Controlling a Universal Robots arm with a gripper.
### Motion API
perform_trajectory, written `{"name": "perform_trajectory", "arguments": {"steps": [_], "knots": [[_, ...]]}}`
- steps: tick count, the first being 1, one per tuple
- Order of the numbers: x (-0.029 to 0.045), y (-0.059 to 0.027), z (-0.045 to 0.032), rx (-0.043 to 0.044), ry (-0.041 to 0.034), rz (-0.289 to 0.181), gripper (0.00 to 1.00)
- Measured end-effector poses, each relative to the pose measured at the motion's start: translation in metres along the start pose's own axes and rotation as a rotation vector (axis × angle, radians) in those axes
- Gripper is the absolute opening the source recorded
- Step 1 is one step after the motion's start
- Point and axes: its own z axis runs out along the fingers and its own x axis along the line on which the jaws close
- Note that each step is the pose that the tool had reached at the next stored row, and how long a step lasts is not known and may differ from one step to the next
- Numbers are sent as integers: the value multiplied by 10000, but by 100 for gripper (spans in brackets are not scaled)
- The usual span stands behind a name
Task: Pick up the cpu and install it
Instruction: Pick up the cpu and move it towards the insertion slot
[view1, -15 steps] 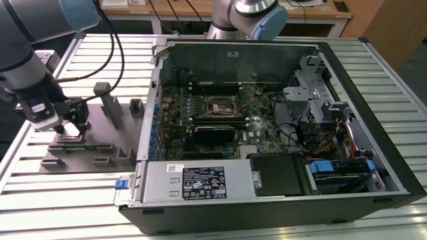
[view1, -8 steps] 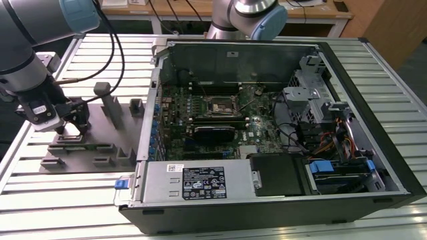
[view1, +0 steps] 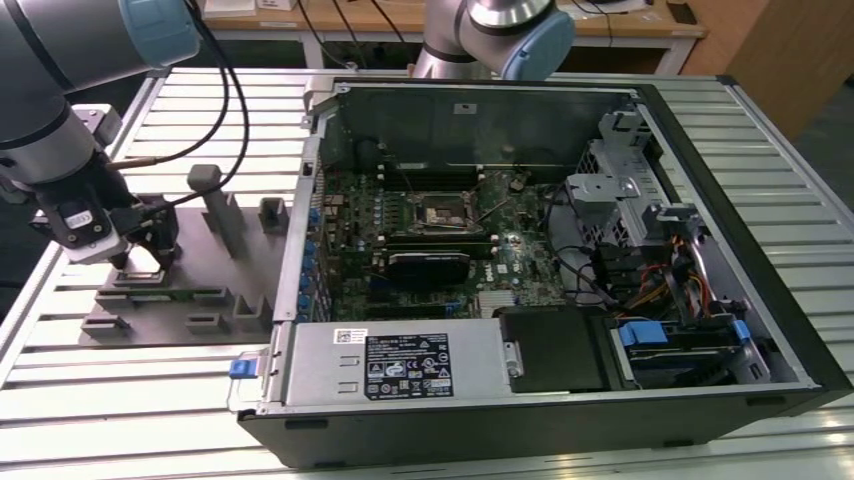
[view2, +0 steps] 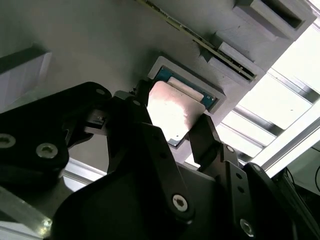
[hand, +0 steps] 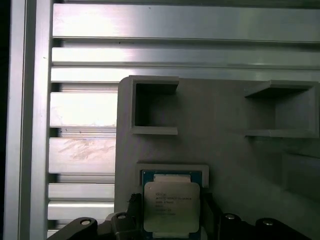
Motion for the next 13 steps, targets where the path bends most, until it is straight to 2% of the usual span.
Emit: {"name": "perform_trajectory", "arguments": {"steps": [5,6,11,13], "knots": [[0,0,0,1,2,1,58],[0,0,0,1,1,1,54],[0,0,1,-1,0,0,54],[-1,1,-21,-3,-4,0,54]]}}
